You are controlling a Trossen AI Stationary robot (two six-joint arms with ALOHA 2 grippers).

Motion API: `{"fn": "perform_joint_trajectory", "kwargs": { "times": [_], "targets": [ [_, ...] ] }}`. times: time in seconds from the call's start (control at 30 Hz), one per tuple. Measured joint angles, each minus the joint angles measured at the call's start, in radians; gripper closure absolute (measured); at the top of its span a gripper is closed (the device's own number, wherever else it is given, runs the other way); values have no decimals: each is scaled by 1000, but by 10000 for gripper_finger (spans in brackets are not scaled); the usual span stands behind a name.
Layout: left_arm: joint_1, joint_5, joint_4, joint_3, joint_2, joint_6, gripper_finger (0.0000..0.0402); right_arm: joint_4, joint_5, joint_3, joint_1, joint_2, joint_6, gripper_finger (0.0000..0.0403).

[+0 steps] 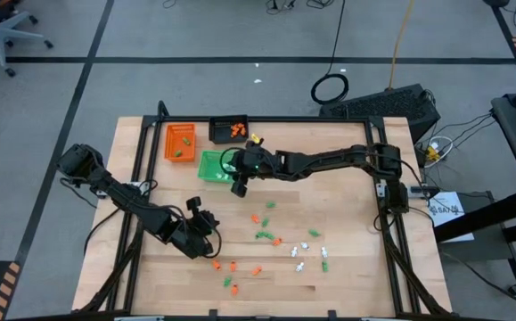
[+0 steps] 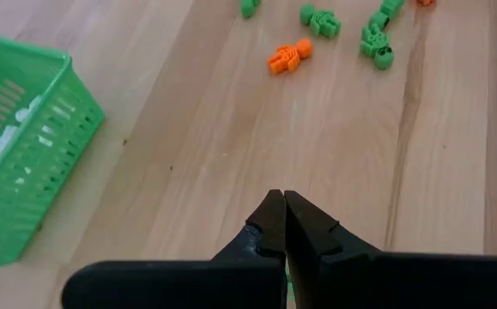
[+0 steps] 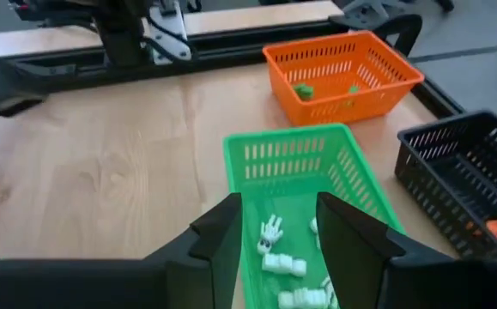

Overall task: Sort Halloween decoration
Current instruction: Put the green skeleton toy into the orange bin

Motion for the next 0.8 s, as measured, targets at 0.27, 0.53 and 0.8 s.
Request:
{"fn": "perform_joint_trajectory", "kwargs": {
  "times": [0.27,0.53,0.8],
  "targets": [
    [2,16,-58,0,0,-127,369,-42,0,10,27,-84,-50,266],
    [2,40,-105,-1,0,-256,284,-191,0,10,63,-188,-92,266],
    [2,71,-125,17,-5,-288,258,-369,0,11,140,-223,-40,266]
  ]
}}
